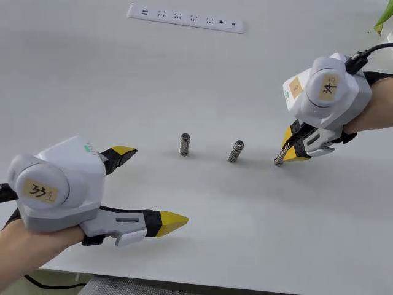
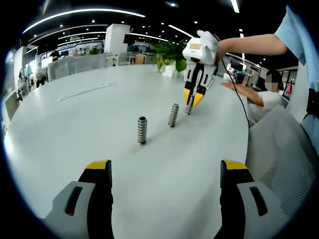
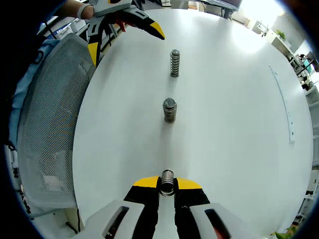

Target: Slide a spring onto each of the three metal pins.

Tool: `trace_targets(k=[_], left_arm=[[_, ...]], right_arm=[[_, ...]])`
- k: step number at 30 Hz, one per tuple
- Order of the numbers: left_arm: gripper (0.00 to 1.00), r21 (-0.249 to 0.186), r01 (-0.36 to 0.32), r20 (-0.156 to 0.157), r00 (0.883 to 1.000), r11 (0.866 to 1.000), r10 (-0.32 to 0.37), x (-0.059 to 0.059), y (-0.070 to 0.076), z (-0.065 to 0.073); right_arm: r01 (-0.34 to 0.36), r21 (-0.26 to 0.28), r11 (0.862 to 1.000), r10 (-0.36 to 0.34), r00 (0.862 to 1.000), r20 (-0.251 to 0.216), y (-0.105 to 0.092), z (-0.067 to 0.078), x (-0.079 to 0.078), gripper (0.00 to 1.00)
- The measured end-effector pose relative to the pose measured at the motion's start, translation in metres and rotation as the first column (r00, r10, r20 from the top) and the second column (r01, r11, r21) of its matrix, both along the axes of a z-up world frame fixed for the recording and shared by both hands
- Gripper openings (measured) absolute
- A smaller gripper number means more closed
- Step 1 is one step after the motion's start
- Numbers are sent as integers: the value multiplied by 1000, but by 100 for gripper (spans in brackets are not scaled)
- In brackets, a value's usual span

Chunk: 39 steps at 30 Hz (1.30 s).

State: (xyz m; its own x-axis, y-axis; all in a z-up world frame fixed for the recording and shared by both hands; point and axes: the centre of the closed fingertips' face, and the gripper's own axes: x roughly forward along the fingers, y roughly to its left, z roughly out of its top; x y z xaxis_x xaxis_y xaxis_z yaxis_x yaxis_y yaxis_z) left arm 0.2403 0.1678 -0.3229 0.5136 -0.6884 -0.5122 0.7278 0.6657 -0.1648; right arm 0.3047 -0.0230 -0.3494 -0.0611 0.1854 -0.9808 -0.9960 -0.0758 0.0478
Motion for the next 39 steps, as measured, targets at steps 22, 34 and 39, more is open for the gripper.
trace_targets(k=[22,34,39], left_arm=[[87,-2,-12,6,1000,1000,12,2,2,1],[87,-4,-21,13,1000,1000,21,3,5,5],[87,-2,-20,17,1000,1000,20,4,5,6]], right_arm=[[17,9,1000,-17,1000,1,-1,-10,-3,7],[19,16,1000,-19,1000,-4,1,-11,-6,23],[54,53,997,-53,999,-7,3,-9,-9,40]])
